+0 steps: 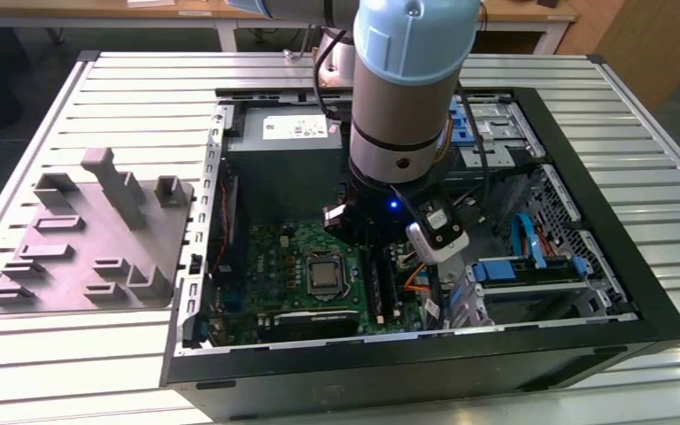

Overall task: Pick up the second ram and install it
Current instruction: 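Insert the second ram into the second slot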

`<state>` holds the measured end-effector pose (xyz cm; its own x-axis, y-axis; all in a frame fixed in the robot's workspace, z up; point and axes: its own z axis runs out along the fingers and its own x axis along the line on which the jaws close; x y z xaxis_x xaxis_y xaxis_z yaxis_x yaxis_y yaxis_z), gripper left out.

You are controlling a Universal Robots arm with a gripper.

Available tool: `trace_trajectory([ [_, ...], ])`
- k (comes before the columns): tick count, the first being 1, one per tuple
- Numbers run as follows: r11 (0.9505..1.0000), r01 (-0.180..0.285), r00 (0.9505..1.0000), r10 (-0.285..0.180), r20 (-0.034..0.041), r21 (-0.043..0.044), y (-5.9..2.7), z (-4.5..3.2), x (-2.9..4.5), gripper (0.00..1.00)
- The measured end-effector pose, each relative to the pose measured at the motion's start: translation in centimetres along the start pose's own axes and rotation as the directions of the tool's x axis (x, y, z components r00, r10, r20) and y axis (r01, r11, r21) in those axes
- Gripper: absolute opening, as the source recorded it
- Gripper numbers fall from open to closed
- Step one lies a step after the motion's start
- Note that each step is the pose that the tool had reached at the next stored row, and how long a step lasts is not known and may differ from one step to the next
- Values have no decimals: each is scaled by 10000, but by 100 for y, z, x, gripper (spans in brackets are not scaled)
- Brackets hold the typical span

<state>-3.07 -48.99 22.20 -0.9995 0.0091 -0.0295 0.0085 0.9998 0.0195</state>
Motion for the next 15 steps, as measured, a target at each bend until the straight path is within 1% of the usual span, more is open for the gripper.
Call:
trace_trajectory([
  [6,10000,0,10000,0,0,0,-1,47,1,11],
  [15,10000,0,10000,0,0,0,-1,53,2,11],
])
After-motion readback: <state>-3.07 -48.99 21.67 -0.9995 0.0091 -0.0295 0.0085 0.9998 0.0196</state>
